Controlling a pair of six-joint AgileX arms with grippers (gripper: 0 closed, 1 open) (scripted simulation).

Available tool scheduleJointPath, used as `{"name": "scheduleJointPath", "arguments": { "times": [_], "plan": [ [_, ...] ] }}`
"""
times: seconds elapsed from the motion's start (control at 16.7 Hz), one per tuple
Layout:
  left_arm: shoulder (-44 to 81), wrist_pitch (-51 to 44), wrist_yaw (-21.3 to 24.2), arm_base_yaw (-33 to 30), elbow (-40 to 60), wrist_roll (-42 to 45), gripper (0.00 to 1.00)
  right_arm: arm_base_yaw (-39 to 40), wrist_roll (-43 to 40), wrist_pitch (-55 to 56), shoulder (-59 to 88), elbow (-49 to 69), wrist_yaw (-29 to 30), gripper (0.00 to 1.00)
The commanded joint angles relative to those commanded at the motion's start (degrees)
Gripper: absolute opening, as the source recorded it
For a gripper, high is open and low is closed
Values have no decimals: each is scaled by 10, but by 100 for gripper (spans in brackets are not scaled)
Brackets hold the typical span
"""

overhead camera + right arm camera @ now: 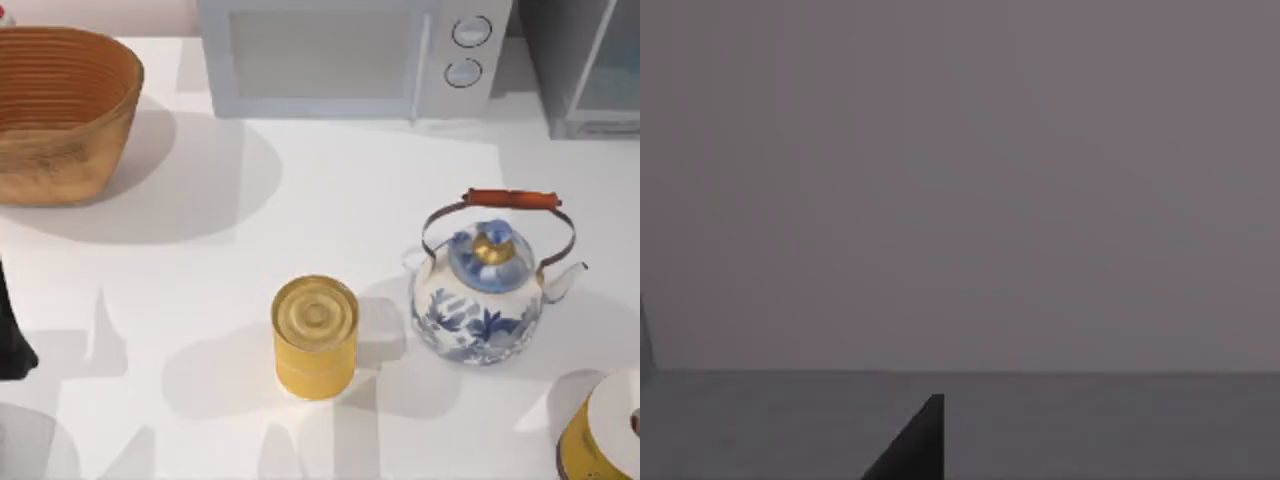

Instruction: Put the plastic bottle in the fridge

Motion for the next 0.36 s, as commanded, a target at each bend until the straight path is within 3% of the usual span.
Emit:
{"name": "scheduleJointPath", "arguments": {
  "times": [0.36],
  "plan": [
    [0, 0, 0, 0, 0, 0, 100, 0, 0, 0, 0, 0, 0, 100]
  ]
}}
